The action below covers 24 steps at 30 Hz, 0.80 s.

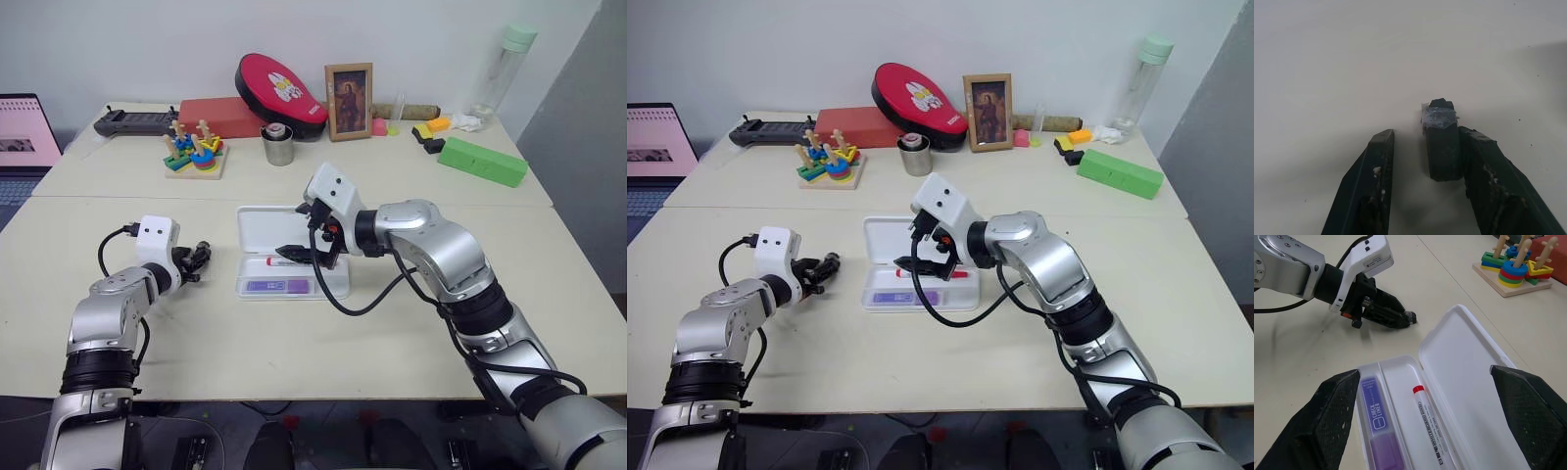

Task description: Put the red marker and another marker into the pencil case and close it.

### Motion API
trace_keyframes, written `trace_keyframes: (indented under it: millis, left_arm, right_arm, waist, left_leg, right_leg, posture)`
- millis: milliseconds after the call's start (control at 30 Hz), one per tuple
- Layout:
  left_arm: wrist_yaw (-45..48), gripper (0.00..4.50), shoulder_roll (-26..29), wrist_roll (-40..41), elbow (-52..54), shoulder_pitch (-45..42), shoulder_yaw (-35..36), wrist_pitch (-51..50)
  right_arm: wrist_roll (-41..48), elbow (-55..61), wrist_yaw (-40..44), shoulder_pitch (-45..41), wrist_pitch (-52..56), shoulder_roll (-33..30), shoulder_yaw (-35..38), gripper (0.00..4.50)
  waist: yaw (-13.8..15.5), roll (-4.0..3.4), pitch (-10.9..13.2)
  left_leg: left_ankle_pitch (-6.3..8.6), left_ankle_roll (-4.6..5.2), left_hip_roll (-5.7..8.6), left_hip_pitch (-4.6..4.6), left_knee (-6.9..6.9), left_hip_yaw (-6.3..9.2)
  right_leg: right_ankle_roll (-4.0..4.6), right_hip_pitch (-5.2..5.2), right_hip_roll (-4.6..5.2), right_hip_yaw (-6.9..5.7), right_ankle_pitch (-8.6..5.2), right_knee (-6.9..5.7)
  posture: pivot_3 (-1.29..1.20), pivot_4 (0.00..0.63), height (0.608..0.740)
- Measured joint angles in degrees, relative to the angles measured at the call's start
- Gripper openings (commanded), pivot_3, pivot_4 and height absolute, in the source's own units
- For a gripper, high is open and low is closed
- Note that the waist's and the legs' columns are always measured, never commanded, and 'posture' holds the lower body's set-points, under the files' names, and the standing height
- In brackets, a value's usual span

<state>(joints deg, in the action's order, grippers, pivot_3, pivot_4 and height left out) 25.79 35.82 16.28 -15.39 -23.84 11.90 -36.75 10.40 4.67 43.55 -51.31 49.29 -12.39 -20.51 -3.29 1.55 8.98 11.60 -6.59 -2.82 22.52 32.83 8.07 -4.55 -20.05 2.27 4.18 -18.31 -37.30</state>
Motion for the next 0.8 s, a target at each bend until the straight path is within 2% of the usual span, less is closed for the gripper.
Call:
trace_keyframes:
  millis: [367, 800]
  left_arm:
    - [0.1, 0.57, -0.1, 0.2, 0.0, 0.0, 0.0, 0.0]
    - [0.0, 0.54, -0.2, 0.3, 0.2, 0.0, 0.0, 0.1]
  right_arm:
    - [0.0, -0.5, 0.0, 0.0, 0.0, 0.0, 0.0, 4.5]
    - [0.5, -0.5, 0.6, 0.0, -0.8, -0.2, 0.0, 4.5]
  waist:
    - [0.0, 0.01, 0.0]
    - [0.0, 0.01, 0.0]
  left_leg:
    - [0.0, 0.0, 0.0, 0.0, 0.0, 0.0]
    - [0.0, 0.0, 0.0, 0.01, 0.0, 0.0]
  right_leg:
    - [0.0, 0.0, 0.0, 0.0, 0.0, 0.0]
    - [0.0, 0.0, 0.0, 0.0, 0.0, 0.01]
  posture:
    - [0.0, 0.15, 0.74]
    - [0.0, 0.15, 0.74]
